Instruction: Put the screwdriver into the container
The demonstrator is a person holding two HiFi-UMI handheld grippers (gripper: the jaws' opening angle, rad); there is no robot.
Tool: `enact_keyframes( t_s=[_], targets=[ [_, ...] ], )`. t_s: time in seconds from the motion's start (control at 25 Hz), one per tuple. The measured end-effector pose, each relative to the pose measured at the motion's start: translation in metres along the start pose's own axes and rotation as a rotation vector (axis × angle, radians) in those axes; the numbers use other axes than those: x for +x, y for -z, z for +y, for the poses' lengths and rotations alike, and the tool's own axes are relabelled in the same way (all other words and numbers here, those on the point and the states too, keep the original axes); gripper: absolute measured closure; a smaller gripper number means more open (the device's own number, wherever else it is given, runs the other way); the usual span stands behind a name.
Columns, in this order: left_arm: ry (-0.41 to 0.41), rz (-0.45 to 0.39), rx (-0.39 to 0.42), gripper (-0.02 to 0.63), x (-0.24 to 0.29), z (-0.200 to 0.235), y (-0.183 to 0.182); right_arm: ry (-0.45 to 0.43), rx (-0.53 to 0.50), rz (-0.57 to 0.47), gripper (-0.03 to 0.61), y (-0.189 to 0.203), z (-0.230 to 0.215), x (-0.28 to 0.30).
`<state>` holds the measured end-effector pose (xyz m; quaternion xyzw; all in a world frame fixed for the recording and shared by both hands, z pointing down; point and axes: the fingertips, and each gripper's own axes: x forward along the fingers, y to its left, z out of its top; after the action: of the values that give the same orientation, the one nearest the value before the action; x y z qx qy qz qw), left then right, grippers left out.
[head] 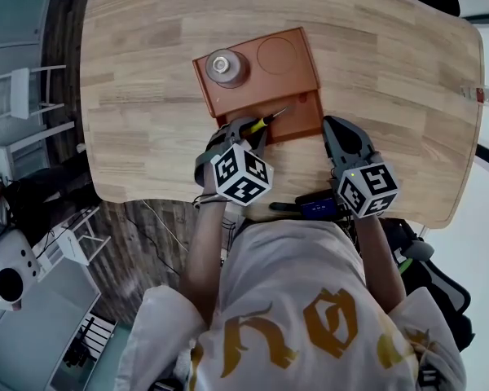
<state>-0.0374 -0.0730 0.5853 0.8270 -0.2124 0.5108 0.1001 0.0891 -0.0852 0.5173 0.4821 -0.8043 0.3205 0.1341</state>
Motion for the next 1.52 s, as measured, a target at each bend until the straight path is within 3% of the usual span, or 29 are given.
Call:
enact_keyframes(
  t_s=[0.96, 1.52],
  targets=[
    [0.028, 0.282, -0.013, 0.538, 0.025, 0.001, 0.020, 0.013, 0.009, 0.019, 0.568, 0.011, -0.006, -0.001],
    [0.015, 0.324, -0.028, 0.538, 0.029, 0.003, 0.022, 0.027, 0.014, 0.019, 0.568, 0.012, -0.016, -0.005]
  ],
)
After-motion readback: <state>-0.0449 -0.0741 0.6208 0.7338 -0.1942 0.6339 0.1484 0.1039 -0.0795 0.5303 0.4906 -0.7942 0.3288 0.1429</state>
